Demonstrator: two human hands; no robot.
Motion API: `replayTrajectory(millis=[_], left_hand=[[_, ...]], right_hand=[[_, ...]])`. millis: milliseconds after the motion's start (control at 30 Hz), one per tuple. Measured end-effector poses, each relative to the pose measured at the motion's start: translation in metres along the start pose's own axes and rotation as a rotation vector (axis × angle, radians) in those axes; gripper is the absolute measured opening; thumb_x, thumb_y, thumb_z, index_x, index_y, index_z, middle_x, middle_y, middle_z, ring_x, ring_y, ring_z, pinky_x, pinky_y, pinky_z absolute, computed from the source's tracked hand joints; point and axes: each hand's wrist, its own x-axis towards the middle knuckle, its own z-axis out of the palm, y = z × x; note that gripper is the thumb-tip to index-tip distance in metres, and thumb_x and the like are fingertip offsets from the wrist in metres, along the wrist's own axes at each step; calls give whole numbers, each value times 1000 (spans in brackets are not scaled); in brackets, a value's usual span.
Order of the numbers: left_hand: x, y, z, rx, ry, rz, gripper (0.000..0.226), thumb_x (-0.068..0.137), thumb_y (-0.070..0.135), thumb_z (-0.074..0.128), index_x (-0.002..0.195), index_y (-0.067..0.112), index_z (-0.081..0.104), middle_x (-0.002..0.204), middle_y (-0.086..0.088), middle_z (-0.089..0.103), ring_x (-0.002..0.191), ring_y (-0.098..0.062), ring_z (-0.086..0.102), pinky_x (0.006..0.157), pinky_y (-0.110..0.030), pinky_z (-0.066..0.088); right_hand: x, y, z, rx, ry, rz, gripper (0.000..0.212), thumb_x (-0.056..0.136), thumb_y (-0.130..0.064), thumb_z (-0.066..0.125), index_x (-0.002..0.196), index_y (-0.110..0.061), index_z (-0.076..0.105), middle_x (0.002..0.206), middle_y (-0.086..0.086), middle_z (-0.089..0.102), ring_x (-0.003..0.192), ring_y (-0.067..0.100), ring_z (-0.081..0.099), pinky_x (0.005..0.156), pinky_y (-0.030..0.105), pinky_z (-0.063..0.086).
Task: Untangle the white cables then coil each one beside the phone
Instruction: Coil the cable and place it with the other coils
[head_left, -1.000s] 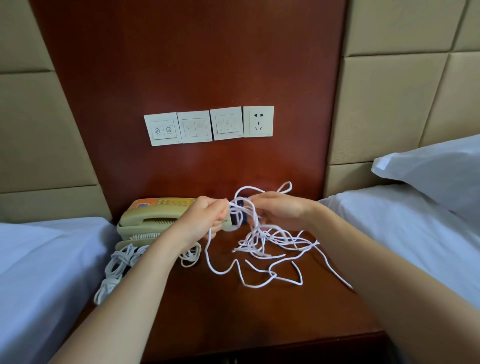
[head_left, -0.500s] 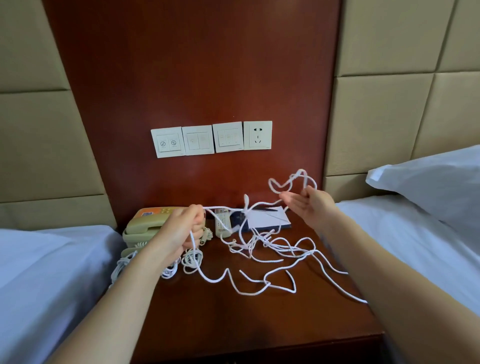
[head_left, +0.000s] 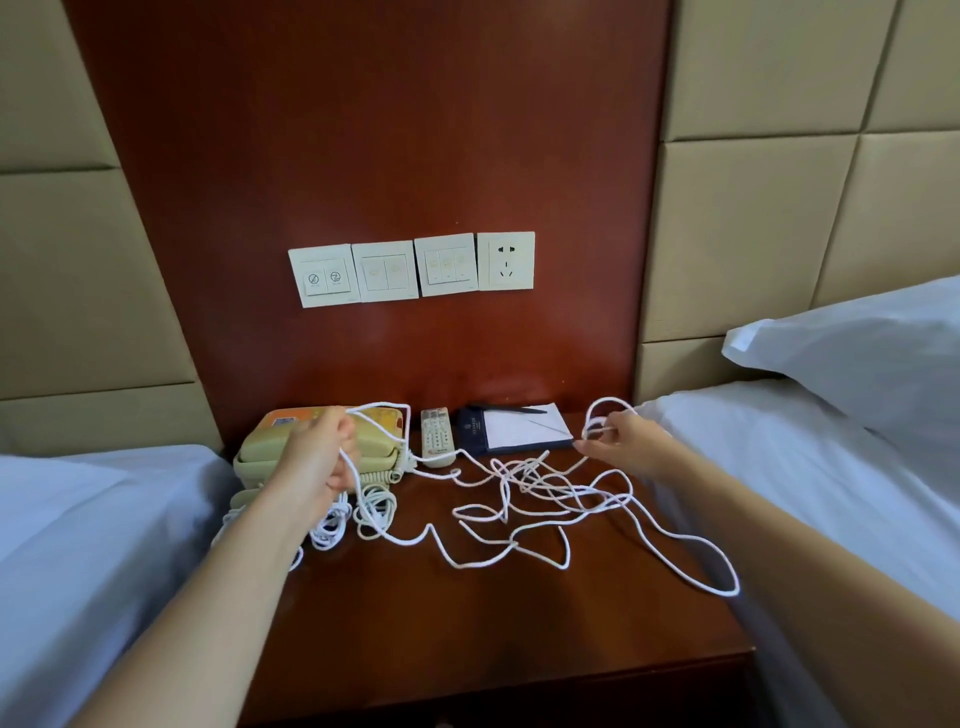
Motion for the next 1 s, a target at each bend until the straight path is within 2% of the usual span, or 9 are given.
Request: replayTrajectory(millis=[233, 400, 533, 600, 633, 700, 767, 900, 1000], left_hand=[[-4, 7, 55, 376, -220, 41, 47, 102, 31, 33, 75, 4, 60, 44, 4, 22, 30, -7, 17, 36, -13, 15], [7, 40, 87, 430, -94, 166, 49, 102, 29, 31, 93, 3, 71, 65, 14, 34, 39, -12, 25, 37, -19, 22], [7, 74, 96, 309, -10, 275, 49, 102, 26, 29, 79, 11, 69, 51, -8, 43, 37, -16, 41, 37, -23, 32], [2, 87, 101, 296, 8, 367, 46, 101, 25, 30, 83, 13, 71, 93, -32, 62, 83, -41, 63, 67, -46, 53], [-3, 93, 102, 284, 10, 398, 44, 101, 24, 30, 89, 15, 71, 115, -33, 55, 107, -47, 53, 86, -54, 48], [-15, 105, 103, 274, -7, 452, 39, 100, 23, 31, 102, 17, 70, 126, -30, 48, 120, -47, 42, 97, -55, 41], [-24, 116, 100, 260, -36, 510, 37, 100, 24, 32, 108, 19, 68, 126, -30, 48, 120, -48, 42, 98, -55, 41], [-45, 133, 85, 204, -52, 584, 41, 103, 26, 30, 99, 15, 70, 119, -34, 50, 113, -48, 45, 95, -56, 42], [-56, 136, 71, 201, -64, 599, 46, 103, 28, 29, 85, 16, 70, 55, -12, 56, 48, -29, 47, 49, -32, 44]], right_hand=[[10, -35, -24, 373, 136, -226, 30, 98, -24, 48, 74, -10, 57, 64, 6, 42, 58, 13, 33, 51, 24, 26], [21, -72, -63, 400, 227, -334, 32, 98, -23, 47, 68, -12, 49, 56, -4, 33, 48, 6, 28, 41, 14, 23], [25, -98, -86, 471, 265, -404, 34, 98, -21, 48, 64, -18, 49, 54, 4, 34, 39, 3, 27, 46, 21, 23], [24, -110, -95, 495, 291, -433, 30, 98, -23, 48, 69, -15, 54, 66, 24, 51, 42, 3, 31, 46, 20, 27], [23, -116, -98, 512, 300, -454, 29, 97, -24, 48, 71, -14, 55, 79, 28, 59, 44, 4, 38, 47, 21, 33], [19, -127, -105, 537, 320, -494, 28, 96, -26, 48, 73, -14, 57, 103, 35, 60, 68, 32, 61, 64, 38, 49], [11, -138, -113, 570, 325, -525, 28, 96, -26, 48, 72, -16, 57, 106, 36, 59, 78, 41, 58, 72, 45, 47], [-6, -155, -122, 698, 264, -544, 32, 98, -26, 45, 67, -22, 51, 103, 11, 71, 95, 15, 65, 84, 34, 45], [-27, -160, -118, 758, 161, -535, 31, 99, -26, 44, 71, -18, 54, 99, 2, 73, 98, 15, 66, 89, 31, 46]])
